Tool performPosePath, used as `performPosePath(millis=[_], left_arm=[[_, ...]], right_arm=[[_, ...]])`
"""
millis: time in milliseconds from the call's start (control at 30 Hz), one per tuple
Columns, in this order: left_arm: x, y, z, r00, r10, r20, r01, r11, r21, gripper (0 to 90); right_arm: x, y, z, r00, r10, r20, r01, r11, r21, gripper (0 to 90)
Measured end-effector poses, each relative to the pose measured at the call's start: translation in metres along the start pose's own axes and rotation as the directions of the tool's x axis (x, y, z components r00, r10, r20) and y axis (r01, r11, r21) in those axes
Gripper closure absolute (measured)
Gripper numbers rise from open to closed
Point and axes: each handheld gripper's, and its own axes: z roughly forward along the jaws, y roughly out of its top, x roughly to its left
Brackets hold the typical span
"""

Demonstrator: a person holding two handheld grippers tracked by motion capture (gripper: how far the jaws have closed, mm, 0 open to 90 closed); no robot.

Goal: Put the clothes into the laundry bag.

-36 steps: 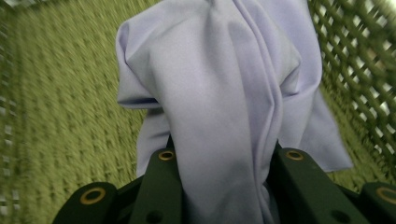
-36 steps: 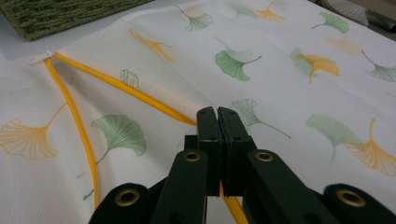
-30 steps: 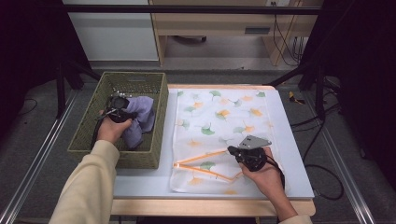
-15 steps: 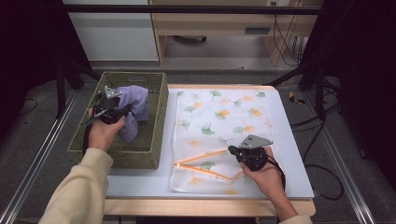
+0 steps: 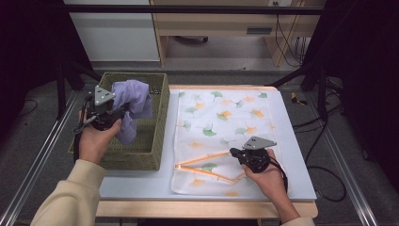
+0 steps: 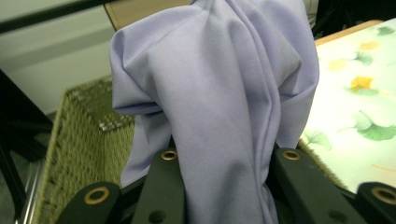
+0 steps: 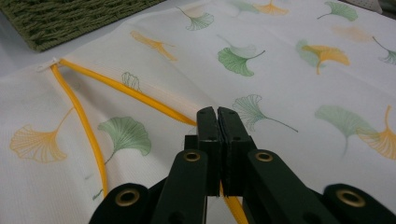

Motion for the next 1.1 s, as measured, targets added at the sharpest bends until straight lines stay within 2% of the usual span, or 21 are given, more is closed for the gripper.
performPosePath(millis=[33, 267, 367, 400, 567, 867, 1100], left_arm=[[-0.003, 0.003, -0.005, 1.0, 0.006, 0.004, -0.006, 0.9998, -0.017, 73.7], [-0.02, 0.01, -0.019, 0.9982, 0.036, 0.047, -0.033, 0.9978, -0.057, 73.7], [-0.03, 0.014, -0.025, 0.9964, 0.046, 0.072, -0.04, 0.9956, -0.084, 73.6], [-0.032, 0.016, -0.026, 0.9951, 0.063, 0.076, -0.055, 0.9932, -0.103, 73.6], [-0.05, 0.024, -0.036, 0.9901, 0.08, 0.116, -0.065, 0.9903, -0.123, 73.7], [-0.066, 0.027, -0.044, 0.9835, 0.095, 0.154, -0.075, 0.9882, -0.133, 73.6], [-0.082, 0.027, -0.046, 0.9743, 0.116, 0.193, -0.089, 0.9857, -0.143, 73.6]], right_arm=[[0.0, 0.0, 0.0, 1.0, 0.005, -0.005, -0.005, 1.0, -0.002, 89.0], [-0.002, 0.0, -0.001, 0.9995, 0.021, -0.022, -0.021, 1.0, -0.011, 89.0], [-0.004, 0.0, -0.002, 0.9989, 0.03, -0.035, -0.031, 0.999, -0.019, 89.0], [-0.004, 0.0, -0.002, 0.9986, 0.036, -0.04, -0.037, 0.999, -0.021, 89.1], [-0.009, 0.001, -0.001, 0.9971, 0.046, -0.06, -0.046, 0.999, -0.012, 89.0], [-0.014, 0.003, -0.002, 0.9947, 0.066, -0.078, -0.07, 0.997, -0.043, 89.0], [-0.013, 0.003, -0.002, 0.9942, 0.071, -0.081, -0.074, 0.996, -0.043, 89.1]])
